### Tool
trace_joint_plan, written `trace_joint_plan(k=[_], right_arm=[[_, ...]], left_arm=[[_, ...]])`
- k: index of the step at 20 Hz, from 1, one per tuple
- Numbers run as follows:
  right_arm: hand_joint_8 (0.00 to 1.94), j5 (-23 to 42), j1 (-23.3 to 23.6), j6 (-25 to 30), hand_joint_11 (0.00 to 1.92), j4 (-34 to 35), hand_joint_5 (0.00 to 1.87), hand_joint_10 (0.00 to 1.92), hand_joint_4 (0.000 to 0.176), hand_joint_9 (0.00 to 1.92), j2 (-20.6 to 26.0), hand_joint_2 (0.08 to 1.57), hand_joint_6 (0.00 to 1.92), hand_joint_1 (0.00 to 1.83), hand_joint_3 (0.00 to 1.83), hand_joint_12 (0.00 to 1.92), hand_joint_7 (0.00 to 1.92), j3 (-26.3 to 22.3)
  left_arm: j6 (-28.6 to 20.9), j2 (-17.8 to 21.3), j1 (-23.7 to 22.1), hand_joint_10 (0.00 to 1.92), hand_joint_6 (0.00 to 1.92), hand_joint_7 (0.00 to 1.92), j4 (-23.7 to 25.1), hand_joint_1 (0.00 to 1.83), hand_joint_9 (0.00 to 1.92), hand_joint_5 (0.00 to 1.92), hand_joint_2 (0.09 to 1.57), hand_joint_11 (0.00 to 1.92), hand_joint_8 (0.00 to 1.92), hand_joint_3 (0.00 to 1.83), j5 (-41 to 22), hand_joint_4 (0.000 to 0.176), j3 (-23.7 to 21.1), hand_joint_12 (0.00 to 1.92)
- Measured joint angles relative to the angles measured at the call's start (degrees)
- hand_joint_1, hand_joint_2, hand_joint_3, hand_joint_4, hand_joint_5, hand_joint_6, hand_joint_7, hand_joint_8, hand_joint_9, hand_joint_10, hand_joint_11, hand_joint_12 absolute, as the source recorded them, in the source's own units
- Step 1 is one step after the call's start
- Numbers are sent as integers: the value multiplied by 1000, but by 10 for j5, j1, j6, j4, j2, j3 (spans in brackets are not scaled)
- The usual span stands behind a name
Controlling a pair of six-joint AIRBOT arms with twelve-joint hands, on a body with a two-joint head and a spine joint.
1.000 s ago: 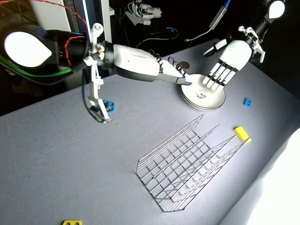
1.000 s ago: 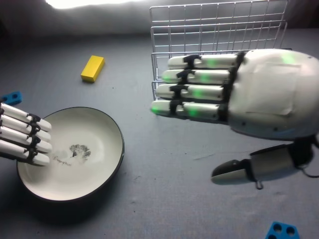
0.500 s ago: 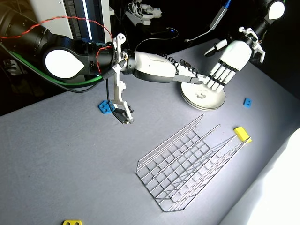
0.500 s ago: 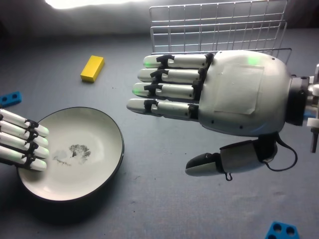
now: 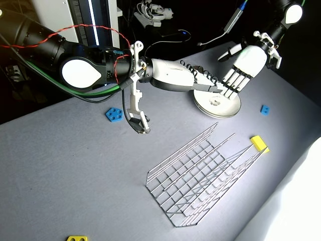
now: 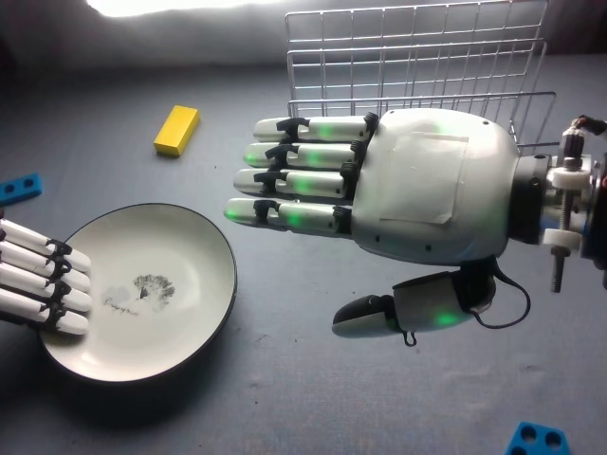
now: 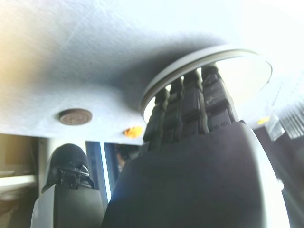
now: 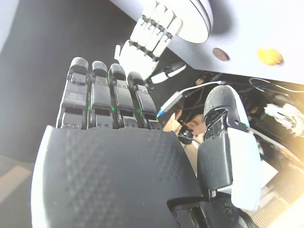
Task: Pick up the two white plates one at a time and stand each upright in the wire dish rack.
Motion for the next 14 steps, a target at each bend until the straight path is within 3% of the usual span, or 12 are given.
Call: trace_joint_plan(k=[9, 14], right_arm=[[0, -30, 0, -122, 0, 2, 0, 0, 0, 0, -48, 1175, 0, 226, 0, 0, 0, 17], [0, -41, 0, -143, 0, 4, 0, 0, 0, 0, -64, 1140, 0, 551, 0, 0, 0, 25]], left_arm=[[9, -17, 10, 0, 1, 0, -34, 0, 0, 7, 1070, 0, 0, 3, 14, 0, -33, 0], [8, -29, 13, 1, 10, 23, -49, 0, 3, 39, 1068, 0, 8, 1, 17, 0, -45, 0]])
